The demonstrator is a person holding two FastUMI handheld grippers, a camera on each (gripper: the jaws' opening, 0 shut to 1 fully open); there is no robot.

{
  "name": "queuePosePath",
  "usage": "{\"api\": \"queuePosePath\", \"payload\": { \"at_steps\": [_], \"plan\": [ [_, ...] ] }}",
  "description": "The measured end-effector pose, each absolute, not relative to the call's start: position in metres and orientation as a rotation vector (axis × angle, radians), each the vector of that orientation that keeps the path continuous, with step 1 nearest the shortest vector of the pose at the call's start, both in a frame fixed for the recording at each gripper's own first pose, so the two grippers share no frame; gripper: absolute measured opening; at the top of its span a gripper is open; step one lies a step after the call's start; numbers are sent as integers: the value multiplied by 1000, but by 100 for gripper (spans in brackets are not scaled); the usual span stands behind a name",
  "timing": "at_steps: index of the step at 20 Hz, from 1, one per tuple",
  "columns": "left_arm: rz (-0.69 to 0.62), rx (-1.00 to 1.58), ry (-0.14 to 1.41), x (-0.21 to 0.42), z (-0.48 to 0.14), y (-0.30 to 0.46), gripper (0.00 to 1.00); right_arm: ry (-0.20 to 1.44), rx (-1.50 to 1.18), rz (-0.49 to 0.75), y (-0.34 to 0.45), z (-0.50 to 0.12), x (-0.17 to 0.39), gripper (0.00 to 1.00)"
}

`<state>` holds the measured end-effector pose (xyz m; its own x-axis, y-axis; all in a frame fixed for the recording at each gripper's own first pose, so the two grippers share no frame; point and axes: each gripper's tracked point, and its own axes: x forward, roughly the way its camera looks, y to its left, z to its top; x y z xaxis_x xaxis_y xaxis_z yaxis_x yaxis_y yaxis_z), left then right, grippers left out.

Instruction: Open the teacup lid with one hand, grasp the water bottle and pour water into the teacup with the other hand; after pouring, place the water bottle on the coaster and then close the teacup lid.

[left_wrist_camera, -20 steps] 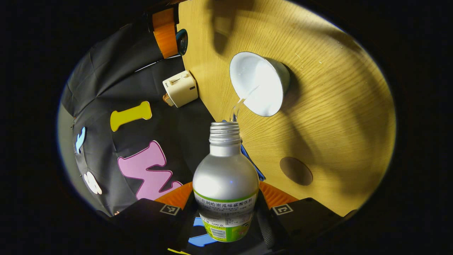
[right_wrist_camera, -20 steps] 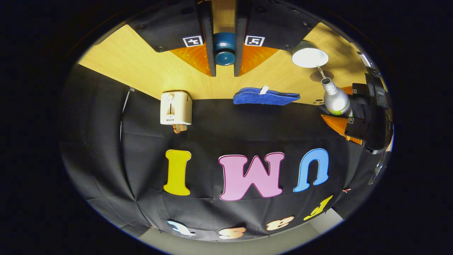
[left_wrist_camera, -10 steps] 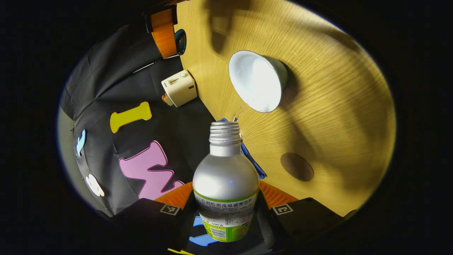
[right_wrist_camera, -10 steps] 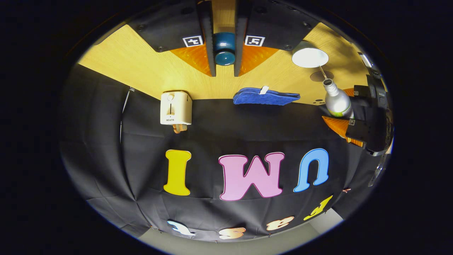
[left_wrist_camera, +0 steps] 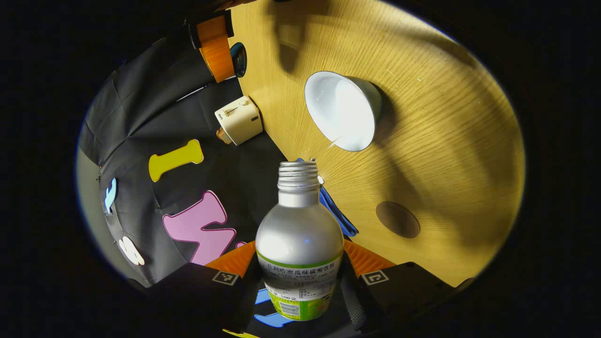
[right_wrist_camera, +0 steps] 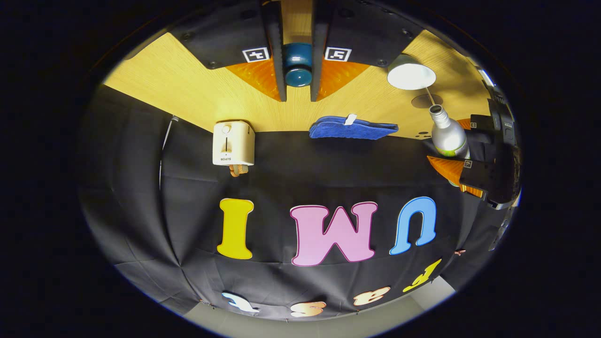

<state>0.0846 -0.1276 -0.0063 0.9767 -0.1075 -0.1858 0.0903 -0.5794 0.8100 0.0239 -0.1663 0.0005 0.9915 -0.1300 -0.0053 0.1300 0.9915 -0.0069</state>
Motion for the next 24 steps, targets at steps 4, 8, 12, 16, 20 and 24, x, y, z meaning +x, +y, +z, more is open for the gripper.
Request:
{"api": "queuePosePath", "payload": {
  "at_steps": [4,8,12,16,20,24],
  "plan": [
    [-269,2182,5,84,-5,-128,79,6,-7,-130,-166,0,24,28],
    [-265,2191,-8,84,-6,-128,79,6,-7,-131,-166,0,24,28],
    [-277,2203,-3,82,-7,-130,80,6,-7,-131,-166,0,24,28],
    [-281,2209,-17,81,-7,-130,79,6,-7,-131,-166,0,24,28],
    [-285,2214,-28,79,-9,-130,79,5,-7,-131,-166,0,24,28],
    [-293,2215,-30,81,-11,-131,80,5,-7,-131,-166,0,24,28]
  ]
}}
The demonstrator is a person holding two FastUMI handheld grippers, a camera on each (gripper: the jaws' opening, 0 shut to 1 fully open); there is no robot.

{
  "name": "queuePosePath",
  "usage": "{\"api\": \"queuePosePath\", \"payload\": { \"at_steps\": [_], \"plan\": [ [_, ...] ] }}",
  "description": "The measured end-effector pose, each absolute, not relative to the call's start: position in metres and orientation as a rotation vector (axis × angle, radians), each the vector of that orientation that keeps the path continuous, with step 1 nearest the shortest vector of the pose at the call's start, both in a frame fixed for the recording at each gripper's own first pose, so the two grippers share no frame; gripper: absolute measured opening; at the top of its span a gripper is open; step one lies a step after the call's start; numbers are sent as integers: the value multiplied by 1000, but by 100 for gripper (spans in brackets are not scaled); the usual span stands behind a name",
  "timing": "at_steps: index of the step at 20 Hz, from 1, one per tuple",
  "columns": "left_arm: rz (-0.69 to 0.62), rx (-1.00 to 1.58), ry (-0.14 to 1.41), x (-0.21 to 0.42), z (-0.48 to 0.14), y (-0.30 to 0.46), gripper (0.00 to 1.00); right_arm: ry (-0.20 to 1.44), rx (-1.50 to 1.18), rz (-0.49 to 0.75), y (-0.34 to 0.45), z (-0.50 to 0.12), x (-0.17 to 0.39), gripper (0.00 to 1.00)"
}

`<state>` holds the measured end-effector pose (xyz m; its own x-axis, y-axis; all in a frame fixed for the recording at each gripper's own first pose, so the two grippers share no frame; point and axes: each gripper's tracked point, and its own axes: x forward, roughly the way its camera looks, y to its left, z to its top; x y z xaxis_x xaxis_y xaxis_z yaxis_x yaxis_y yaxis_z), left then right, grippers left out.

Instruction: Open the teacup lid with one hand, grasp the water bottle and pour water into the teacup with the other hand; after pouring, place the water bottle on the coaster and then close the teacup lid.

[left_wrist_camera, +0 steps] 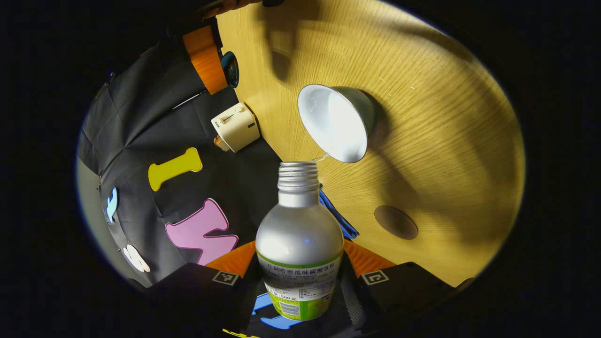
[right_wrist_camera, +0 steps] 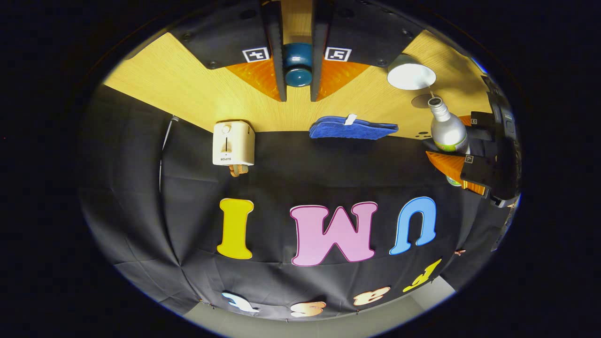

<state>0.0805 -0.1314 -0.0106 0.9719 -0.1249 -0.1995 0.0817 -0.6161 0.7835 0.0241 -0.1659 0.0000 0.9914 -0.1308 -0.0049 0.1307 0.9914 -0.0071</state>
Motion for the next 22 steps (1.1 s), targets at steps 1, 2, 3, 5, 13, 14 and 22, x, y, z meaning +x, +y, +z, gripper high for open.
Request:
{"api": "queuePosePath", "payload": {
  "at_steps": [1,2,3,5,13,14,22],
  "plan": [
    [-297,2216,-29,81,-12,-132,79,5,-7,-131,-166,0,24,28],
    [-301,2215,-29,82,-14,-133,79,5,-7,-131,-166,0,24,28],
    [-305,2216,-32,83,-15,-135,80,5,-7,-131,-166,0,23,28],
    [-310,2216,-38,83,-15,-135,79,5,-7,-131,-166,0,24,28],
    [-317,2188,-42,85,-16,-134,79,6,-7,-131,-166,0,24,28],
    [-319,2176,-54,85,-15,-134,79,6,-7,-131,-166,0,24,28],
    [-293,1568,-149,78,10,-131,79,5,-8,-149,-169,0,23,28]
  ]
}}
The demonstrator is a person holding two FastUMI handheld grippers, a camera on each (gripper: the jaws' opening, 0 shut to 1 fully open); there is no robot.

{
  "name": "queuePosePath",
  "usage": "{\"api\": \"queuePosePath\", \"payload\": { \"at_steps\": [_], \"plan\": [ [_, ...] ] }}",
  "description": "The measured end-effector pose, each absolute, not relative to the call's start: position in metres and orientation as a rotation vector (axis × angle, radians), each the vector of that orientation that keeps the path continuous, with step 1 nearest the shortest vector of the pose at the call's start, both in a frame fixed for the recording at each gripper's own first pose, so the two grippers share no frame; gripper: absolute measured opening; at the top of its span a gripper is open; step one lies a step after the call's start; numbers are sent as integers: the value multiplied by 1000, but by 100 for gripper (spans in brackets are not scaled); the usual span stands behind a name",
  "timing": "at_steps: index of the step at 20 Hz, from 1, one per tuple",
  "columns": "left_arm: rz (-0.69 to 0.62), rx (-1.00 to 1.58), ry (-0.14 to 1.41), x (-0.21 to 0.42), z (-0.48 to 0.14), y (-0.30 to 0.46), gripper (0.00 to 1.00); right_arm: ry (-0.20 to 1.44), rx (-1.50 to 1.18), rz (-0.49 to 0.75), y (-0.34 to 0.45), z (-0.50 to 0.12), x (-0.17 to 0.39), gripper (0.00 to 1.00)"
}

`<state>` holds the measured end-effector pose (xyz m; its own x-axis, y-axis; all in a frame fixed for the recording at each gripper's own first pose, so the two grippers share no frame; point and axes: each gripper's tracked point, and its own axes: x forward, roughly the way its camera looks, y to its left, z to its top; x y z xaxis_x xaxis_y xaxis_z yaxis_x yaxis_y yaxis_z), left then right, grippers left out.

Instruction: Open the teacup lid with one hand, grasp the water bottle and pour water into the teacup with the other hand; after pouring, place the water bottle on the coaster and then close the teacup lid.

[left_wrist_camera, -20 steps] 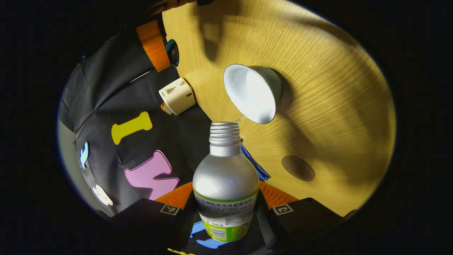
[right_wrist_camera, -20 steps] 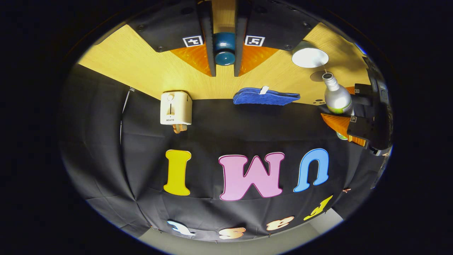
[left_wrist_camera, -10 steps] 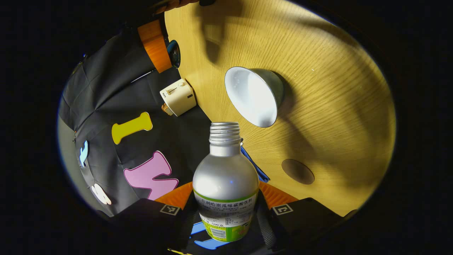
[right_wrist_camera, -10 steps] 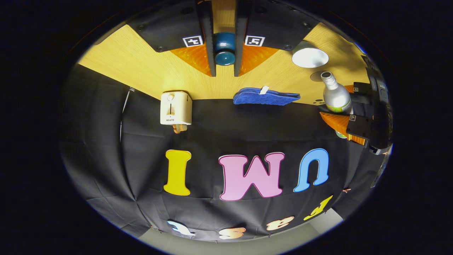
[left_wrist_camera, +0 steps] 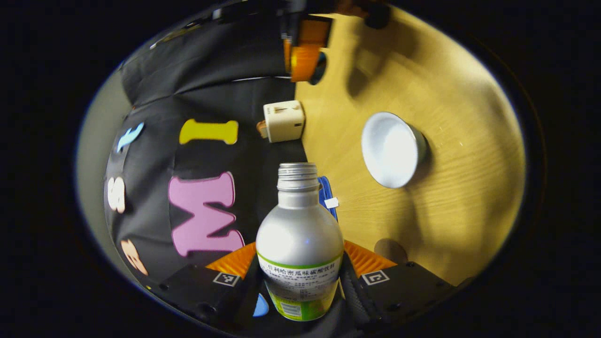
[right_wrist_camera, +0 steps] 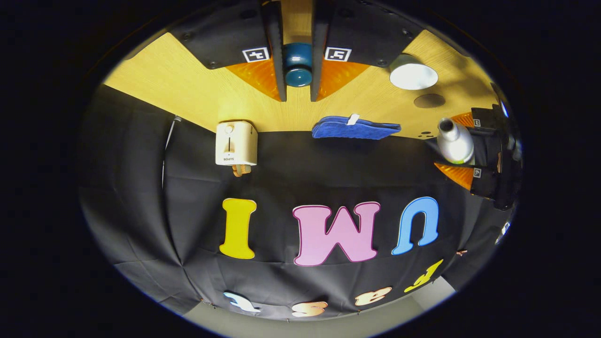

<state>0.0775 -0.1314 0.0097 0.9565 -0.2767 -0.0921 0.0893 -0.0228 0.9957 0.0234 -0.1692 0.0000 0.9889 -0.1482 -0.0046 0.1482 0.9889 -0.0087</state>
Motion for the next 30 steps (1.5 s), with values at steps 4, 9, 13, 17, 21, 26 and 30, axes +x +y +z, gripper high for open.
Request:
{"api": "queuePosePath", "payload": {
  "at_steps": [4,9,13,17,21,26,30],
  "plan": [
    [-246,1058,-147,68,27,-115,78,4,-9,-170,-173,0,23,28],
    [-216,383,-102,94,25,-102,78,4,-9,-170,-173,0,23,28],
    [-200,-17,-70,111,8,-95,78,5,-9,-170,-174,0,23,28],
    [-158,-74,-68,109,9,-95,79,5,-10,-173,-174,0,22,28],
    [-174,-69,-41,110,5,-92,80,4,-10,-186,-176,0,22,28],
    [-175,-29,-41,107,6,-93,82,4,-11,-186,-176,0,22,28],
    [-195,-20,-18,103,-1,-98,84,4,-10,-186,-176,1,22,28]
  ]
}}
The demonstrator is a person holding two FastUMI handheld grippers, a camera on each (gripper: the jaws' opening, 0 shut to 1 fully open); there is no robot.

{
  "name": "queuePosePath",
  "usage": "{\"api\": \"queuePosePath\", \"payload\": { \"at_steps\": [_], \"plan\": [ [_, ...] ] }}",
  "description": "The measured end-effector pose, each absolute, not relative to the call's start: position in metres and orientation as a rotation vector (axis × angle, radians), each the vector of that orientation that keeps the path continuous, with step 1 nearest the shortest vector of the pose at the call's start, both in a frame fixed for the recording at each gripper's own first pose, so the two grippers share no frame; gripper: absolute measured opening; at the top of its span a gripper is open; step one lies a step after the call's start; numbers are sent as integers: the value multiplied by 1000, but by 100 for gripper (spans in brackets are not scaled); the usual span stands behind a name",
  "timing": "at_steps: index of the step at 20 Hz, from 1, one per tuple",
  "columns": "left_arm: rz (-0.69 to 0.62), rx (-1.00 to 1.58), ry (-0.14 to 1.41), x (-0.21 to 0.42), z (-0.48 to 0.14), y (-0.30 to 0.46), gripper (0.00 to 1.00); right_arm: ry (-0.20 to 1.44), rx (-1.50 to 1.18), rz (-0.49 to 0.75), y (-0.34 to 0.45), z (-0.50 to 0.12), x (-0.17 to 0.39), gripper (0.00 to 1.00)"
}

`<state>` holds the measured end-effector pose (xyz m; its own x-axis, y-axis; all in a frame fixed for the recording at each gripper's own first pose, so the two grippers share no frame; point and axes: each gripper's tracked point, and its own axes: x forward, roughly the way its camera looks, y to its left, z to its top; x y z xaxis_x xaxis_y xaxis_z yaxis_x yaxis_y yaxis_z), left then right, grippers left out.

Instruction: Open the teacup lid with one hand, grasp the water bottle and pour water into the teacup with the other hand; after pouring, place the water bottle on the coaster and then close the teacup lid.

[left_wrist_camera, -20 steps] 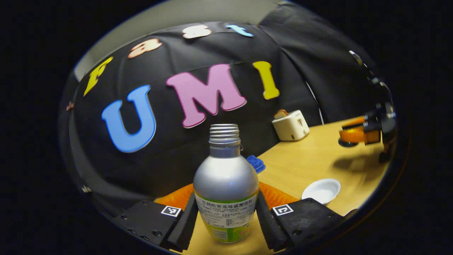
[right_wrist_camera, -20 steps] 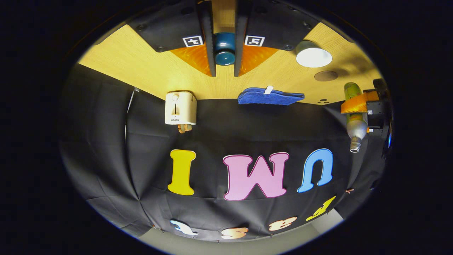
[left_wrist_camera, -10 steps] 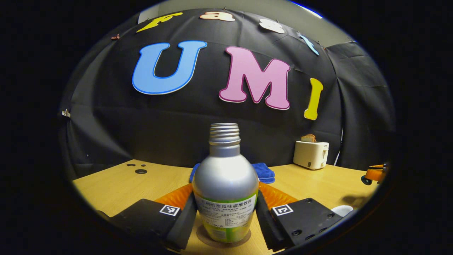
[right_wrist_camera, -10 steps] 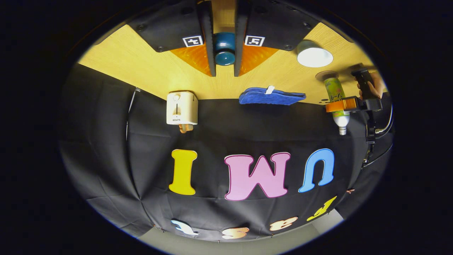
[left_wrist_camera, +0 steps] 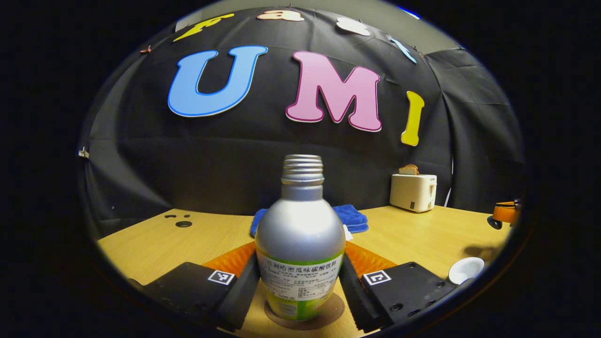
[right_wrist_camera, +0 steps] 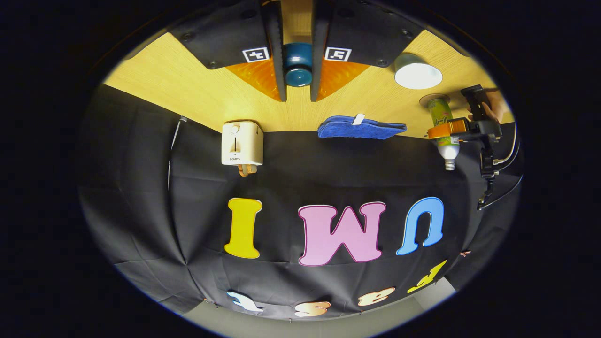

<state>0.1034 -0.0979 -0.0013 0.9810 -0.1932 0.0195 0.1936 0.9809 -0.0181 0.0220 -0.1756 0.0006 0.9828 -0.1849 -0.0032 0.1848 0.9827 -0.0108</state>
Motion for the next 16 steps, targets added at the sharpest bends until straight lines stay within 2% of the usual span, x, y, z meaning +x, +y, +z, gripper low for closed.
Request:
{"api": "queuePosePath", "payload": {
  "at_steps": [1,2,3,16],
  "plan": [
    [-207,-23,-25,101,2,-101,85,4,-11,-186,-176,1,22,28],
    [-223,-23,-24,100,1,-106,96,4,-11,-186,-175,0,22,28],
    [-231,-24,-22,95,1,-106,99,4,-10,-186,-175,1,22,28],
    [-174,9,-27,-2,-8,-62,97,6,-9,-172,-162,1,12,28]
  ]
}}
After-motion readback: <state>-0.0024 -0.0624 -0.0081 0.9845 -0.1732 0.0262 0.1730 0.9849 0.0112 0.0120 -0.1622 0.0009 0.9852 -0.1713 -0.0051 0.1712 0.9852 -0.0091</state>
